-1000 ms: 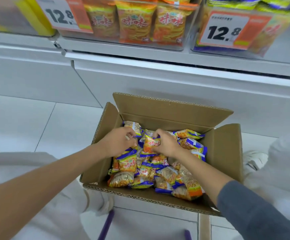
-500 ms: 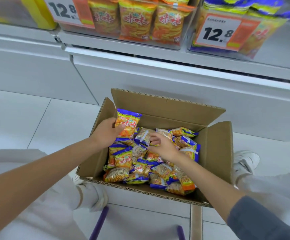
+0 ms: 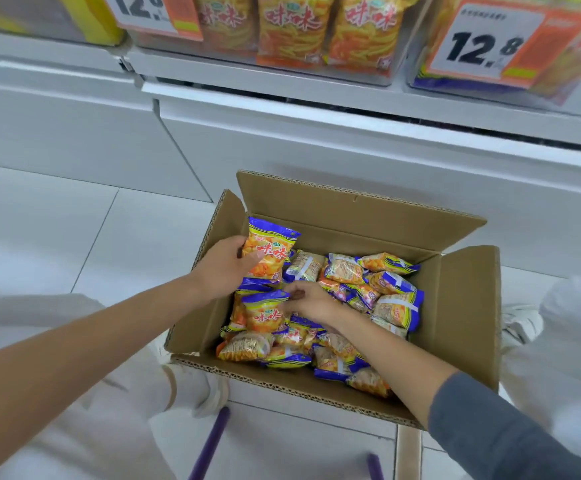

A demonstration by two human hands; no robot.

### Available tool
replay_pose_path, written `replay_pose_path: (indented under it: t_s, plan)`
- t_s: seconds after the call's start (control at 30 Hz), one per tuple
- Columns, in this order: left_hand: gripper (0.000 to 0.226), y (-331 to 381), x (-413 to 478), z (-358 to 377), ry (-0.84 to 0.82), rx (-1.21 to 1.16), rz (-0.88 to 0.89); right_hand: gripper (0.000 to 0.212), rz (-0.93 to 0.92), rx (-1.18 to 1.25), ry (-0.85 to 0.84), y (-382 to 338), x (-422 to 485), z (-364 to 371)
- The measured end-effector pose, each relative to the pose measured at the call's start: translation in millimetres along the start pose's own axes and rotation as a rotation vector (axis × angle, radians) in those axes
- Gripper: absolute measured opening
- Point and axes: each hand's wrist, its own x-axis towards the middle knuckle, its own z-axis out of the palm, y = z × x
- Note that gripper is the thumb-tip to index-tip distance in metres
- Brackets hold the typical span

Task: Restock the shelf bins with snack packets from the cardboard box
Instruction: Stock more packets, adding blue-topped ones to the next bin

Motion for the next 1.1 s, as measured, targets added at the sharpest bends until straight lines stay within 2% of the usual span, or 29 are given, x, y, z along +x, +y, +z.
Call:
replay_pose_path:
  t_s: [0.1,0.17,0.3,0.47,0.6,0.67,0.7,0.8,0.87,0.93,1.0,1.1]
  plan:
    - [0.028,6.4,2.0,4.8,-0.015,0.002,0.036,0.041,-0.064,0.104,0.144,-15.2,-23.8,-30.2]
    - [0.029,15.0,1.8,8.0,-0.021,-0.004,0.081,0.028,-0.163,0.054,0.259,-28.2,-45.7,-59.9]
    - [0.035,42.6,-7.5,14.3,-0.037,-0.020,0.172,0.023,-0.289,0.026,0.411,-55.6,-107.3,-121.5]
    - [0.044,96.2,-23.3,33.3,-0.060,-0.043,0.219,0.021,-0.418,0.115,0.430,-99.7,-173.1,-148.7]
    - [0.048,160.4,-35.1,50.5,-0.114,-0.324,0.249,0.021,-0.500,0.181,0.492,-132.1,-198.8,-154.0]
    - [0.044,189.7,-37.7,53.3,-0.074,-0.339,0.328,0.015,-0.558,0.245,0.488,-147.9,-211.5,-158.3]
    - [0.038,203.3,-39.6,52.1,-0.043,-0.325,0.359,0.015,-0.588,0.267,0.497,-154.8,-218.1,-162.1]
    - [0.026,245.8,-39.2,45.2,0.018,-0.299,0.480,0.049,-0.646,0.286,0.469,-177.0,-244.9,-180.8]
    - [0.021,280.3,-39.2,40.7,-0.021,-0.264,0.568,0.052,-0.689,0.275,0.373,-192.0,-261.0,-199.7]
    - [0.028,317.2,-29.5,38.7,-0.074,-0.197,0.623,0.043,-0.718,0.211,0.374,-208.5,-273.7,-221.7]
    - [0.050,352.1,-8.3,34.7,-0.016,0.008,0.681,0.038,-0.729,0.227,0.454,-225.8,-281.6,-250.6]
    - [0.081,395.9,32.8,28.9,0.064,0.219,0.815,0.049,-0.759,0.296,0.606,-243.7,-282.7,-306.8]
